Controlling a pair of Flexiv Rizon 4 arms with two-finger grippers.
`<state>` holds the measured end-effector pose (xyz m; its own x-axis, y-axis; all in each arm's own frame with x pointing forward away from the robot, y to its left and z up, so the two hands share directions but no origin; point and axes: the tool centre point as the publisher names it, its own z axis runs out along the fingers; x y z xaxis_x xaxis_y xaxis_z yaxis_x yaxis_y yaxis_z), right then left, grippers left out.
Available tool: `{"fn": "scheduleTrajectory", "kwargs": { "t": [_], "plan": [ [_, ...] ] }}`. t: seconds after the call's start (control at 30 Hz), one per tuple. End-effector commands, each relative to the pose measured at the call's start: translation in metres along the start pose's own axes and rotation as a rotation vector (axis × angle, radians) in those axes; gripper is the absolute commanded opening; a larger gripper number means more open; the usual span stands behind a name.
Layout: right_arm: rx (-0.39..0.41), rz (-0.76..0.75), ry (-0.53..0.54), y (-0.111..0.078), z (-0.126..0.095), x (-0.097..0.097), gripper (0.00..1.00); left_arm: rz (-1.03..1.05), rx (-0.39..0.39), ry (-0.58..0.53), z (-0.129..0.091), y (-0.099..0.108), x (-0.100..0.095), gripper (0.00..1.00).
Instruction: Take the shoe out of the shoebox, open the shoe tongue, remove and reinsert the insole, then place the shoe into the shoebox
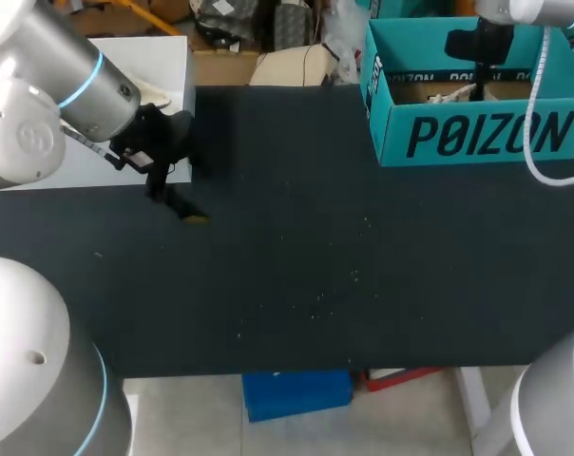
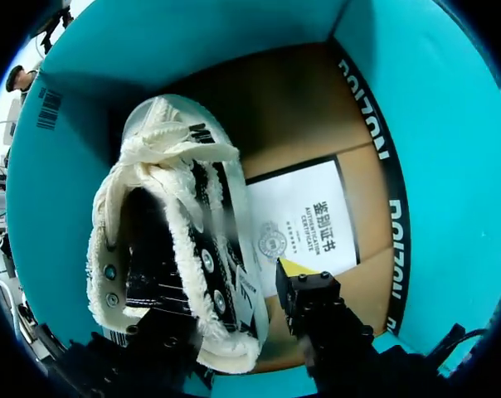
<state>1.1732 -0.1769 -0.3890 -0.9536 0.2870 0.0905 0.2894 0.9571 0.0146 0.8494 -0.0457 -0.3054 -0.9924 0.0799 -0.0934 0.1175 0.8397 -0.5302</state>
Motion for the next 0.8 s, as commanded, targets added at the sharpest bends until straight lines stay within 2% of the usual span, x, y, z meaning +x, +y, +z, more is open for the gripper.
{"fn": "scheduleTrajectory", "kwargs": {
  "t": [0.03,0.07,0.27,0.47,0.67,0.8],
  "plan": [
    [0.006,0.008,-0.019,0.000,-0.016,-0.001,0.96,0.002,0.001,-0.003,0.001,0.001,0.001,1.00],
    [0.012,0.014,-0.028,-0.001,-0.020,-0.002,1.00,0.002,0.001,-0.003,0.001,0.001,0.001,1.00],
    [0.030,0.036,-0.073,0.000,-0.054,0.002,1.00,0.002,0.001,-0.003,0.001,0.001,0.001,1.00],
    [0.058,0.097,-0.142,0.004,-0.095,0.016,1.00,0.002,0.001,-0.003,0.001,0.001,0.001,1.00],
    [0.087,0.143,-0.238,0.017,-0.136,0.047,1.00,0.002,0.001,-0.003,0.001,0.001,0.001,1.00],
    [0.081,0.154,-0.315,0.033,-0.157,0.078,1.00,0.002,0.001,-0.003,0.001,0.001,0.001,1.00]
  ]
}}
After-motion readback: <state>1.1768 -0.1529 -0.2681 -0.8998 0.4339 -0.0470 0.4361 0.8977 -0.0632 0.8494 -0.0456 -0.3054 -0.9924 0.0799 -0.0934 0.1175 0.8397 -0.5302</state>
